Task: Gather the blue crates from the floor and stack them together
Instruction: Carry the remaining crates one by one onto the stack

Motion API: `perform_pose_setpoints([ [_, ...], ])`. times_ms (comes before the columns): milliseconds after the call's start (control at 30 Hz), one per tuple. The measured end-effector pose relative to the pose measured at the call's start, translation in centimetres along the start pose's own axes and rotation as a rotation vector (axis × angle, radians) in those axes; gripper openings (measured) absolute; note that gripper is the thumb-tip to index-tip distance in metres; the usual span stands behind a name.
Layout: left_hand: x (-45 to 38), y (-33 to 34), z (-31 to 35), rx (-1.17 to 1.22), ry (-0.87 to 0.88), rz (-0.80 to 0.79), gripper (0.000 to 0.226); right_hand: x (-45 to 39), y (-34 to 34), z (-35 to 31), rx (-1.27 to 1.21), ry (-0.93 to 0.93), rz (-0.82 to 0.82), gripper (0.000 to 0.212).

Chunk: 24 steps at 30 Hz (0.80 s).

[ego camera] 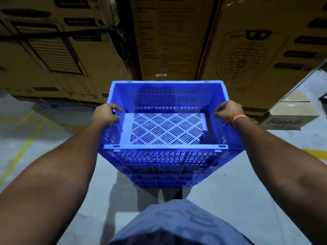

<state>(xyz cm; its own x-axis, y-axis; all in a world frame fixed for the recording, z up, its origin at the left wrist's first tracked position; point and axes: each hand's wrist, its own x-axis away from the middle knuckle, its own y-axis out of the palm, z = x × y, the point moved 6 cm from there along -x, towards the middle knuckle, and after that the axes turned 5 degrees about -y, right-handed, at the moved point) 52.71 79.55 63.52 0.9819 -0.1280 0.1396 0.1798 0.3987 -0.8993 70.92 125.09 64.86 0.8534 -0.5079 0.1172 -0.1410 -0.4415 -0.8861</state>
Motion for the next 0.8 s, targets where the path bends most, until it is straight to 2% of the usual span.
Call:
perform_pose_setpoints([
  [800, 0.9, 0.0, 0.9, 0.046, -0.025, 0.006, 0.020, -1.1, -0.5, 0.4, -0.001, 0.003, -0.022, 0.011],
])
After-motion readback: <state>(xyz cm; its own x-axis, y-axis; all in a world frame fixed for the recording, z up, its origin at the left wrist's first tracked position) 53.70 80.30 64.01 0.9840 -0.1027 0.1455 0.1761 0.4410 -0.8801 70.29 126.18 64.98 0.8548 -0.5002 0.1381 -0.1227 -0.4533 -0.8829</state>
